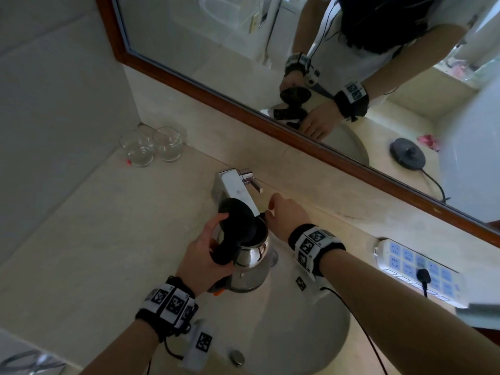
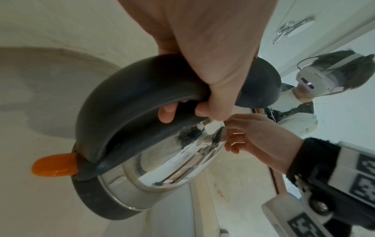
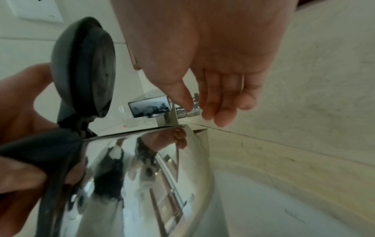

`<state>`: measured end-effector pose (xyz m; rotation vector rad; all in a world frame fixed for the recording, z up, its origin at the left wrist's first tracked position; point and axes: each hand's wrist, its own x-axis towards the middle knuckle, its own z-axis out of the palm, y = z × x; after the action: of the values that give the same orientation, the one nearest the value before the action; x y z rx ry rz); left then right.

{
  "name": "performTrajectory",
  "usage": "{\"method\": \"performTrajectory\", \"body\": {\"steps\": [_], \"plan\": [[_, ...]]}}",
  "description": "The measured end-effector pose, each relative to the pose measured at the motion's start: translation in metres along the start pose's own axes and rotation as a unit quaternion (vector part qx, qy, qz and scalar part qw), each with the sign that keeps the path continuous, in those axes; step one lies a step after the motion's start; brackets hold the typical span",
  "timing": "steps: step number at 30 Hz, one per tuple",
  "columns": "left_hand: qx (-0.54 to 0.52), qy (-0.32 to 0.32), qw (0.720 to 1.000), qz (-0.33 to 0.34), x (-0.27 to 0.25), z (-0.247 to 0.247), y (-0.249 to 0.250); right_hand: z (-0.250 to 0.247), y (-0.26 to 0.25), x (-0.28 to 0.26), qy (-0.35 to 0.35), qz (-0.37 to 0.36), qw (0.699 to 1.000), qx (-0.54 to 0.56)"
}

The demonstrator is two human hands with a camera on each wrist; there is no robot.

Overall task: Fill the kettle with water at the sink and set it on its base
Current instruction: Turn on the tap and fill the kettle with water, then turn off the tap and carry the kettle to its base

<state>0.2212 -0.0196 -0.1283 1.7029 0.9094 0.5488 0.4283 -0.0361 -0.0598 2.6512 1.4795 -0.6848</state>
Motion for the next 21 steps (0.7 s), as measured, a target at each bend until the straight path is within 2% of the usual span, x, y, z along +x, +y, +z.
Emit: {"method": "performTrajectory", "body": {"steps": [5,7,8,10,12,13,16,21], "plan": [[0.017,-0.007,1.000,0.004,-0.009,0.006,0.005,-0.006,-0.006,-0.038,0.120,0.005,0.983,0.137],[0.037,-0.012,0.999,0.007,-0.015,0.008,0.009,-0.009,-0.015,-0.055,0.163,-0.038,0.970,0.177],[0.035,-0.017,0.999,0.005,-0.017,0.010,0.012,-0.010,-0.020,-0.065,0.185,-0.085,0.969,0.143],[0.015,-0.032,0.999,-0.005,-0.021,0.012,0.014,-0.009,-0.027,-0.081,0.239,-0.193,0.952,0.002],[0.026,-0.032,0.999,0.009,-0.023,0.015,0.015,-0.005,-0.032,-0.093,0.273,-0.254,0.922,-0.104],[0.038,-0.028,0.999,0.020,-0.025,0.016,0.017,-0.003,-0.034,-0.096,0.270,-0.263,0.917,-0.131],[0.047,-0.007,0.998,0.028,-0.029,0.019,0.025,0.006,-0.040,-0.101,0.229,-0.242,0.926,-0.178],[0.010,-0.029,1.000,0.001,-0.033,0.025,0.028,0.003,-0.048,-0.094,0.175,-0.130,0.951,-0.217]]}}
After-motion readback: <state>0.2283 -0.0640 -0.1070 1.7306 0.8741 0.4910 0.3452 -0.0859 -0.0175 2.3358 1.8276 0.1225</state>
